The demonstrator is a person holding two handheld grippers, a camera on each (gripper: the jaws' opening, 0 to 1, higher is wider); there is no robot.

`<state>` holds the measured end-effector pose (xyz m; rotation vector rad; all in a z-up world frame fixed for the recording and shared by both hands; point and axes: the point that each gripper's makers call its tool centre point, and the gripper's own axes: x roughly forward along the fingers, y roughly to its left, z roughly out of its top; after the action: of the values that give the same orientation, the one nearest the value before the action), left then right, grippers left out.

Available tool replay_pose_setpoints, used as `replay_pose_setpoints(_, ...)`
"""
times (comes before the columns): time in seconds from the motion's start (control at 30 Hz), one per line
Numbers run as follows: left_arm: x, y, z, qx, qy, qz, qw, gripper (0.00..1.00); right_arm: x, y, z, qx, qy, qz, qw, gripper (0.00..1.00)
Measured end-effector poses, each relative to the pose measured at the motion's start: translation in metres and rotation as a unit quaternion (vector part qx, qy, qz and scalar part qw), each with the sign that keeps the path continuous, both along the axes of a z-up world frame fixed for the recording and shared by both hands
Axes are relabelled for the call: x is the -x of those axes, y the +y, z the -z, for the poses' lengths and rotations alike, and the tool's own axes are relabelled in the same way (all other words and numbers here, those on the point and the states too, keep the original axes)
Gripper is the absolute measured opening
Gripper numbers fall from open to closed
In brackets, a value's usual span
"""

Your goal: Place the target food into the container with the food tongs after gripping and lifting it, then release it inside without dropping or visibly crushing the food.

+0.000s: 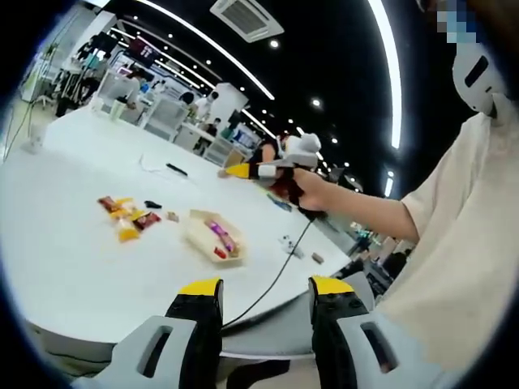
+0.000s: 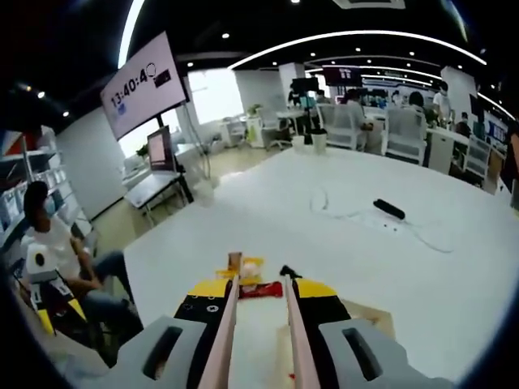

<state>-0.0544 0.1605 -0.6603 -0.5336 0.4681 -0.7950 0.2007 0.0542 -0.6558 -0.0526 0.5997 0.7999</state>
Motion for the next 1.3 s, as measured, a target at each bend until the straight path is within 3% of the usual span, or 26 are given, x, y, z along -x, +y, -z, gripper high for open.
replay_pose_setpoints(1.3, 0.005, 0.027, 0.013, 0.016, 0.02, -0.046, 0.9986, 0.42, 0.002, 0.069, 0.028, 0.028, 0.02, -0.067, 0.9972, 0.29)
